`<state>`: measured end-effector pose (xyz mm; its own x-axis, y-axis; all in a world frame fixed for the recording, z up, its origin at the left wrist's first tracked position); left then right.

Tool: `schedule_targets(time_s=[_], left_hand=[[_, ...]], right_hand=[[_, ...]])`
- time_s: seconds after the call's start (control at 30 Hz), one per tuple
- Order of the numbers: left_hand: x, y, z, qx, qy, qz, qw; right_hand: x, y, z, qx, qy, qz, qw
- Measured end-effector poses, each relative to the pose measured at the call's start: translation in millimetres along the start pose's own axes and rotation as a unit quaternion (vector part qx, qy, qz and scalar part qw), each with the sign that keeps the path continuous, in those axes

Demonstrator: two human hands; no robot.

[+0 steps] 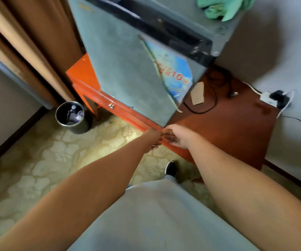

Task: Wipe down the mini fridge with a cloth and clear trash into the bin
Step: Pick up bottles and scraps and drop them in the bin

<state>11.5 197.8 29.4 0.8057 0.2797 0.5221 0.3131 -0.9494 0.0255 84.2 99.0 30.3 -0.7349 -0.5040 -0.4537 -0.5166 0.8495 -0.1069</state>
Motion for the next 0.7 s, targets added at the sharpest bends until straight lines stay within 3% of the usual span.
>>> schedule_targets(time_s=[0.33, 0.57, 0.7], left_hand=[[77, 136, 44, -0.003, -0.008, 0.08, 0.997], [126, 192, 102, 0.074, 0.011, 0.118, 0.99], [153, 203, 138, 0.121, 0.04, 0.212, 0.969]], right_hand=[[-36, -164, 43, 0.039, -0.006, 0.066, 0.997], [-73, -234, 93, 0.054, -0.01, 0.057, 0.997], [-94, -258, 132, 0.051, -0.022, 0.048, 0.997]])
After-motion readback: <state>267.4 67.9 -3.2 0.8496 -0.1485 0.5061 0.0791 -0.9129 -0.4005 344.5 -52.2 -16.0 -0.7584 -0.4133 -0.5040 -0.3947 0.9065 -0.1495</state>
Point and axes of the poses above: each hand's wrist, its own z-axis towards the middle knuckle, its own y-axis out of the palm, x = y × z, the point moved 8 cm from there along z, towards the middle knuckle
